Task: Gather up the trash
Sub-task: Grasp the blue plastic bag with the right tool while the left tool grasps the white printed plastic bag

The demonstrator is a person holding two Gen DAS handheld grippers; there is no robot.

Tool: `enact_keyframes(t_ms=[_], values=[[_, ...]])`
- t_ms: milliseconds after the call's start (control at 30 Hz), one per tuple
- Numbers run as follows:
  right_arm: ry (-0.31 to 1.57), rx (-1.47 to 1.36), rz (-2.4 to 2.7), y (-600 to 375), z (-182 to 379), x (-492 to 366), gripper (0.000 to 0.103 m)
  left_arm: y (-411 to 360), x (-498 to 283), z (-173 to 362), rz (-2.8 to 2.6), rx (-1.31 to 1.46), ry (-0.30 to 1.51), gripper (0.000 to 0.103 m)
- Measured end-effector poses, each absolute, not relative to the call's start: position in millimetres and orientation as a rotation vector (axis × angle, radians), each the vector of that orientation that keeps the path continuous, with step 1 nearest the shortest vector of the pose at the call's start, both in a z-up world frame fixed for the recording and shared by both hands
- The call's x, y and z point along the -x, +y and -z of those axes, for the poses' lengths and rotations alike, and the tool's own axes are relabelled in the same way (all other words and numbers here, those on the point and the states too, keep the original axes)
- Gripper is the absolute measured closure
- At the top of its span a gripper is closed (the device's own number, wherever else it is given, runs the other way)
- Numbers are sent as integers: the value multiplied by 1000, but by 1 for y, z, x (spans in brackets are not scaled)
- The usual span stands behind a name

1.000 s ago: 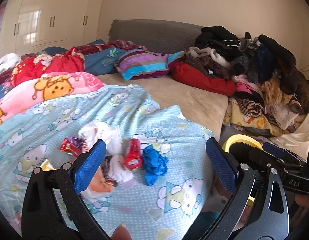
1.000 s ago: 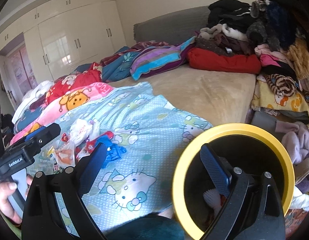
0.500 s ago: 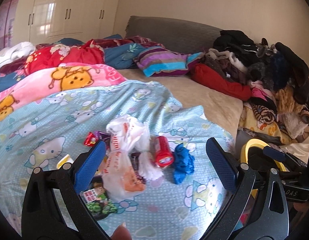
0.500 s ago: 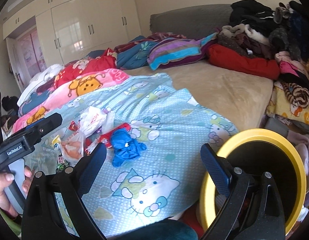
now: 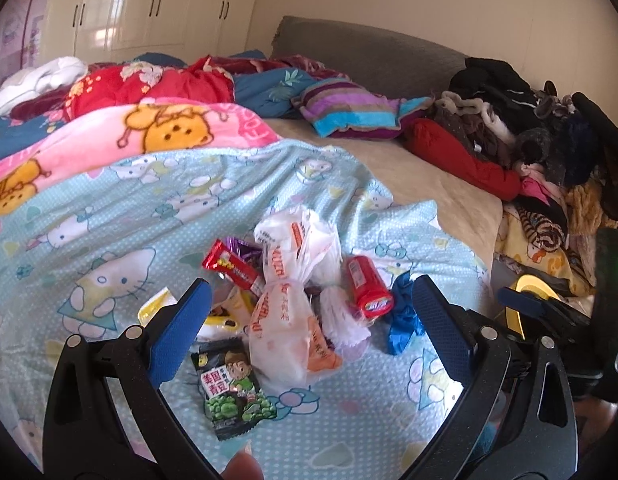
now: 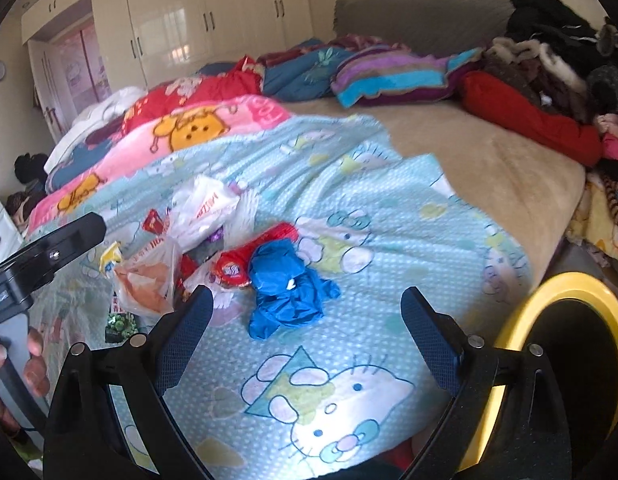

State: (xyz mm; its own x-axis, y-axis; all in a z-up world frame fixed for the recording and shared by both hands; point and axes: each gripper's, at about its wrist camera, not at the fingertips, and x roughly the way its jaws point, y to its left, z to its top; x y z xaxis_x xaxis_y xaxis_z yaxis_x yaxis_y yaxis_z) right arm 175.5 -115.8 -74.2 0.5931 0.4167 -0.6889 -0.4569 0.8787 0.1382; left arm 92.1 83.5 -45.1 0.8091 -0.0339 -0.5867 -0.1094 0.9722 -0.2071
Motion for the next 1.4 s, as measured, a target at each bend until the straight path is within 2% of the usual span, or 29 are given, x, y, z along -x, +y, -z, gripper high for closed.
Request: enact_keyframes(t_ms=[133,300,400,433,567,667,800,867,900,1000,1167,1400], values=[[825,65,-516,-106,87,-188,11,85,-93,56,-32,251,668,11],[874,88,-530,-92,104,-203,12,88,-98,71,-37,278,719,19],[893,104,-536,-85,112,-209,18,89,-100,78,-45,285,741,24],[908,111,-532,-83,117,-212,23,88,-101,79,-45,288,746,26],[964,86,-559,-84,131,-217,64,88,-104,85,-48,288,762,36],[968,63,-552,-89,134,-213,77,87,-103,88,-52,284,775,47],[967,23,-557,-101,133,-205,81,86,-104,91,-52,292,787,59],[966,8,-555,-105,131,-200,82,85,-104,91,-46,291,789,70],[965,2,-555,-107,130,-197,82,85,-104,91,-40,291,789,70],[963,-14,-557,-113,127,-189,82,82,-103,88,-26,279,782,80],[939,-30,-564,-120,116,-175,82,78,-99,73,-20,260,725,87],[909,-54,-575,-127,102,-165,82,73,-95,50,9,253,663,90]])
